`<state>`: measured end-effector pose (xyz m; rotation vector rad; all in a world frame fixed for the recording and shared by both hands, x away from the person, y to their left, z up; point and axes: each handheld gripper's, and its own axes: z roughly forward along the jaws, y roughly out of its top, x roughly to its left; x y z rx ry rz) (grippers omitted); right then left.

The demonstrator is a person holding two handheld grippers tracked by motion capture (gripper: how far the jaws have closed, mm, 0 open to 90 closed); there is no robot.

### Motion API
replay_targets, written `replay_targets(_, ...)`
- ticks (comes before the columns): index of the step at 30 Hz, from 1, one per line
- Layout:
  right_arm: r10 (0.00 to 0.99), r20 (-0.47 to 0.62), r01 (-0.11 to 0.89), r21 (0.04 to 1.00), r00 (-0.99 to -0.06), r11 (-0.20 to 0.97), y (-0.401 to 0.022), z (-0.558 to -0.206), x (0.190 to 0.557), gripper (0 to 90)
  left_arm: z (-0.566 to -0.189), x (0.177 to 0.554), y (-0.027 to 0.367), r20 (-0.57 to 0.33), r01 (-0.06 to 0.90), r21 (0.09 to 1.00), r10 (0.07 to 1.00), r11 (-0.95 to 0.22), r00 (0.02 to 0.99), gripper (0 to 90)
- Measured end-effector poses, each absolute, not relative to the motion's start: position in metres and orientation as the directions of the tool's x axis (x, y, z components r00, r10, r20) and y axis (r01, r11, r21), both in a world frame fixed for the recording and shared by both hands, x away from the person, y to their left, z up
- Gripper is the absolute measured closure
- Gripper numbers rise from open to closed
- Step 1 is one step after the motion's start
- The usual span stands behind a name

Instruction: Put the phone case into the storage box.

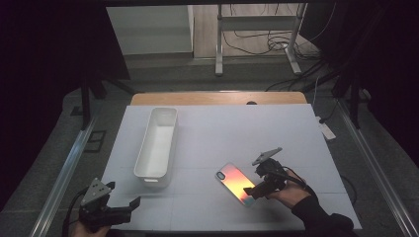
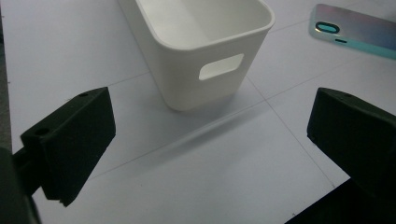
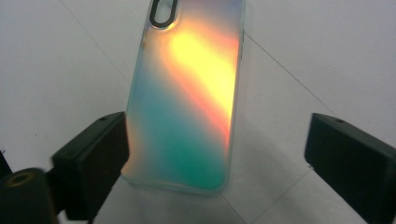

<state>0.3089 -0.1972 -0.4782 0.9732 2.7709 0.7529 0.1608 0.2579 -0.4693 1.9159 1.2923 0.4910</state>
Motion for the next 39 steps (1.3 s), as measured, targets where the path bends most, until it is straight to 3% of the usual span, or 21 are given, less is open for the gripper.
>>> replay_targets(2, 0.626, 0.062, 0.568, 0.499, -0.777, 0.655, -0.193, -0.479, 0.308, 0.0, -0.469, 0.161, 0.258, -0.094, 0.613, 0.764, 0.905, -0.202, 0.415, 1.7)
replay_targets(39, 0.623, 0.009, 0.560, 0.449, -0.782, 0.696, -0.157, -0.493, 0.307, 0.0, -0.469, 0.161, 0.257, -0.092, 0.614, 0.762, 0.904, -0.205, 0.417, 1.8)
